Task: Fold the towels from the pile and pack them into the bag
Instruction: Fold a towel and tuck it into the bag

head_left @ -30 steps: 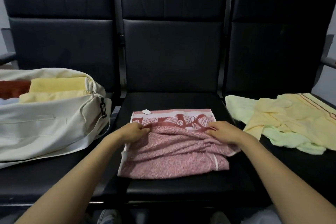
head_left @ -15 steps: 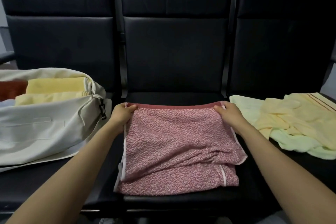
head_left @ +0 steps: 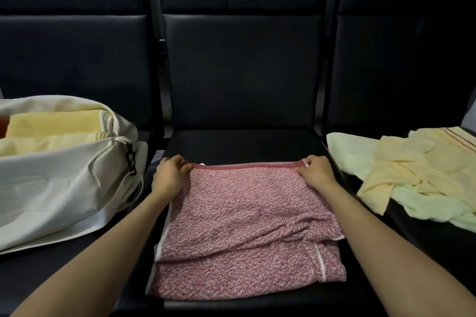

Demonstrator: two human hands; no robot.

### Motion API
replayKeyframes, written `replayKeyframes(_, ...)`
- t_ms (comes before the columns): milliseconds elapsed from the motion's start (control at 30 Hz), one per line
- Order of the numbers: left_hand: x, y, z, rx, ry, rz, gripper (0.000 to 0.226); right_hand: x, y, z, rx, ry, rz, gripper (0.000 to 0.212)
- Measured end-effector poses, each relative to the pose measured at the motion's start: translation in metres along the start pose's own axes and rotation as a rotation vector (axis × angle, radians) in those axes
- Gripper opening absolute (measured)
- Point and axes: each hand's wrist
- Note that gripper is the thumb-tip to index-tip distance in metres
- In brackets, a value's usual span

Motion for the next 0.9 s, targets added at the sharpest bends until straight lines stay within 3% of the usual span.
replayKeyframes(167,-0.003,-0.002,0.003,0.010,0.011,-0.012,0.019,0.002,-0.004,0.005,-0.026,-0.041,-0.007,0.021)
replayKeyframes(233,-0.005,-0.003,0.006,0.022,-0.033,0.041,0.020,0.001,-0.006,0.005,-0.050,-0.047,0.007,0.033)
replayKeyframes(400,-0.001,0.000,0.012,0.097,-0.174,0.026,0.049,-0.001,-0.007,0.001,-0.017,-0.045,0.052,0.038)
replayKeyframes(533,0.007,0.004,0.006,0.066,-0.267,0.058,0.025,0.005,-0.002,-0.010,0.039,0.002,0.091,0.012)
replayKeyframes(633,0.016,0.013,-0.016,0.000,-0.176,0.061,0.038,0.023,0.001,-0.030,0.124,0.074,0.164,0.014)
replayKeyframes(767,0.043,0.038,-0.040,-0.085,-0.032,-0.054,0.028,0.054,0.005,-0.061,0.166,0.148,0.317,0.017)
replayKeyframes(900,0.097,0.069,-0.051,-0.137,-0.042,-0.100,0.029,0.097,0.003,-0.090,0.222,0.116,0.328,0.013)
Point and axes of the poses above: each hand's wrist, its own z-axis towards the middle knuckle, its own x-axis out of the back of the hand, y = z × x, and after that the axes turned 4 degrees about -x, right-handed
